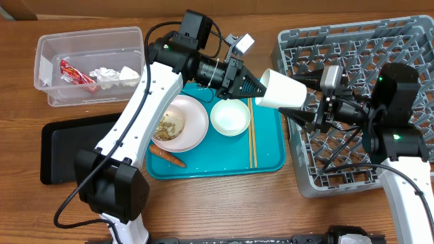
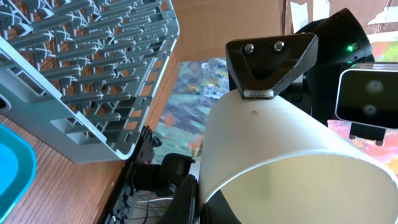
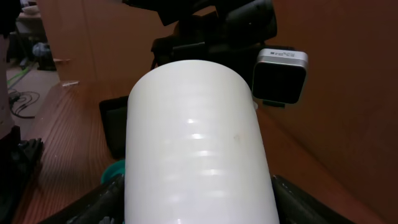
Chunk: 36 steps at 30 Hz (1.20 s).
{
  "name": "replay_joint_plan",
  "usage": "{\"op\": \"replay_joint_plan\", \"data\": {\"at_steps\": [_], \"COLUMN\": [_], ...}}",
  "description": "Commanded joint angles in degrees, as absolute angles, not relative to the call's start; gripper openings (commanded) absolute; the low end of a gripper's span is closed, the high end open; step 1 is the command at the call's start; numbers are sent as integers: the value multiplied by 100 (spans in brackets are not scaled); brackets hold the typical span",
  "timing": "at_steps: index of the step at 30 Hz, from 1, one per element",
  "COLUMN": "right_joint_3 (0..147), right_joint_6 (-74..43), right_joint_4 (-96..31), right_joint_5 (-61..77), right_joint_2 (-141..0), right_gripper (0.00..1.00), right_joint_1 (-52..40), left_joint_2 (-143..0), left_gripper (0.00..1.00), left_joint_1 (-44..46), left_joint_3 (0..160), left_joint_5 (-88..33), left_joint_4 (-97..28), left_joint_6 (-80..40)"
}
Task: Sort waste into correct bins and load items into the dishwasher
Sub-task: 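Release the cup from the left gripper and pull the left arm back, then lower the cup into the dish rack with the right gripper and release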
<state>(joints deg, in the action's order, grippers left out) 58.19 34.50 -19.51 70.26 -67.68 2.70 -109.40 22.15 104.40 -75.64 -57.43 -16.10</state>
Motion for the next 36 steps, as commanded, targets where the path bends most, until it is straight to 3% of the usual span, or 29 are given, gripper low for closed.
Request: {"op": "replay_joint_plan", "data": {"at_steps": [1, 12, 16, 22, 30, 36], "right_joint_3": [5933, 5933, 5933, 5933, 5959, 6608], "right_joint_6": [3435, 3428, 3028, 1984, 388, -499], "right_joint_4": [-2003, -2005, -2005, -2005, -2338, -3760], "right_joint_5": [7126, 7059, 6919, 5881, 3389, 1605], "right_joint_2": [-6731, -6731, -6731, -6731, -6606, -6477], "right_gripper": [68, 56, 56, 49, 43, 41], "right_joint_1": [303, 303, 303, 303, 305, 342], "left_joint_2": [-10940, -10940, -10940, -10938, -10901, -10724], "left_gripper": [4, 9, 23, 44, 47, 47], "left_joint_1": [2252, 2250, 2237, 2051, 1509, 1135], "left_joint_3": [10473, 10473, 10473, 10475, 10475, 10475], "left_joint_5": [-7802, -7703, -7216, -5280, -3205, -1621], "left_joint_4": [-5664, -5655, -5673, -5920, -6591, -7126], "left_joint_6": [-1542, -1540, -1540, -1540, -1542, -1540]}}
